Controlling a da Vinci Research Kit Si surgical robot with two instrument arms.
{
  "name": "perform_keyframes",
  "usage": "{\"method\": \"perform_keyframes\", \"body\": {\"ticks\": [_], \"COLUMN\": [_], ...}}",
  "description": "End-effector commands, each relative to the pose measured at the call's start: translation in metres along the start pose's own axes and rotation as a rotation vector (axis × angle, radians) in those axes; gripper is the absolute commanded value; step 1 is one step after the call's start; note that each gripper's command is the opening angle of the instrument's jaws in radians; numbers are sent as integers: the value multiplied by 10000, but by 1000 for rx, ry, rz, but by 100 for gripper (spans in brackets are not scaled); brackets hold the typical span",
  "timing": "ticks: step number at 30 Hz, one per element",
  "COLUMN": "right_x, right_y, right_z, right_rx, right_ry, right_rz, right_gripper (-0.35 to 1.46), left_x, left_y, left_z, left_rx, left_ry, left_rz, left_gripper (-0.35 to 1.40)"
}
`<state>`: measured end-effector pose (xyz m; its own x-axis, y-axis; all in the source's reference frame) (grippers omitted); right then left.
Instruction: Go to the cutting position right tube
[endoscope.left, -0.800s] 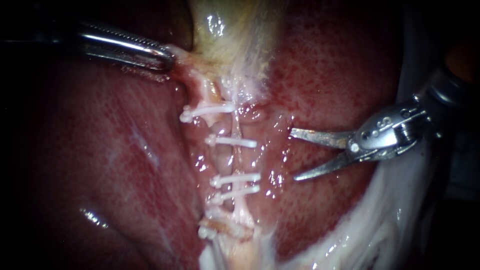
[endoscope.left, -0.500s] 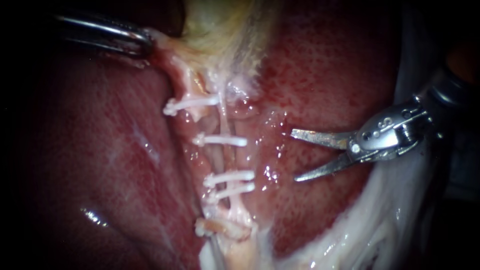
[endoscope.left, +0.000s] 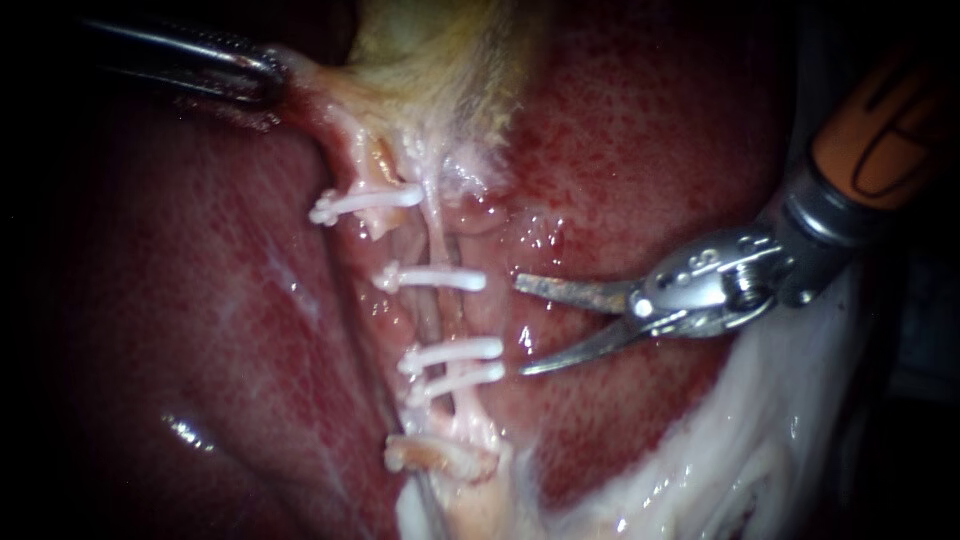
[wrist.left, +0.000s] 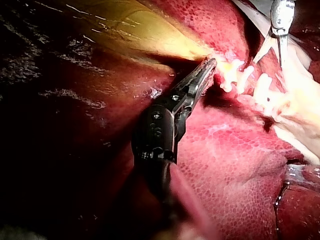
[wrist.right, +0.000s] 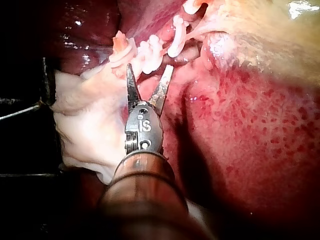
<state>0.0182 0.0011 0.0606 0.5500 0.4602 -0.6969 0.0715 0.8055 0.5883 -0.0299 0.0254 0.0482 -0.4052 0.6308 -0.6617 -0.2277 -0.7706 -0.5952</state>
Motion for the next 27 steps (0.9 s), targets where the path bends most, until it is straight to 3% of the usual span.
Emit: {"method": "perform_keyframes", "body": {"ticks": [1,8,13,27], "right_x": [-1,2,6,14], "right_y": [1,14,21,29], "right_z": [4,23,35,51], "right_rx": [13,101,132,268], "right_ry": [3,16,23,125], "right_rz": [13,89,97,54], "right_gripper": [138,136,135,130], "left_x": [1,1,1,1], "left_y": [0,1,1,1], "left_z": [0,0,0,0], "left_rx": [0,1,1,1], "left_ry": [0,0,0,0], "left_rz": [0,0,0,0], "left_gripper": [-35,-35,-35,-35]}}
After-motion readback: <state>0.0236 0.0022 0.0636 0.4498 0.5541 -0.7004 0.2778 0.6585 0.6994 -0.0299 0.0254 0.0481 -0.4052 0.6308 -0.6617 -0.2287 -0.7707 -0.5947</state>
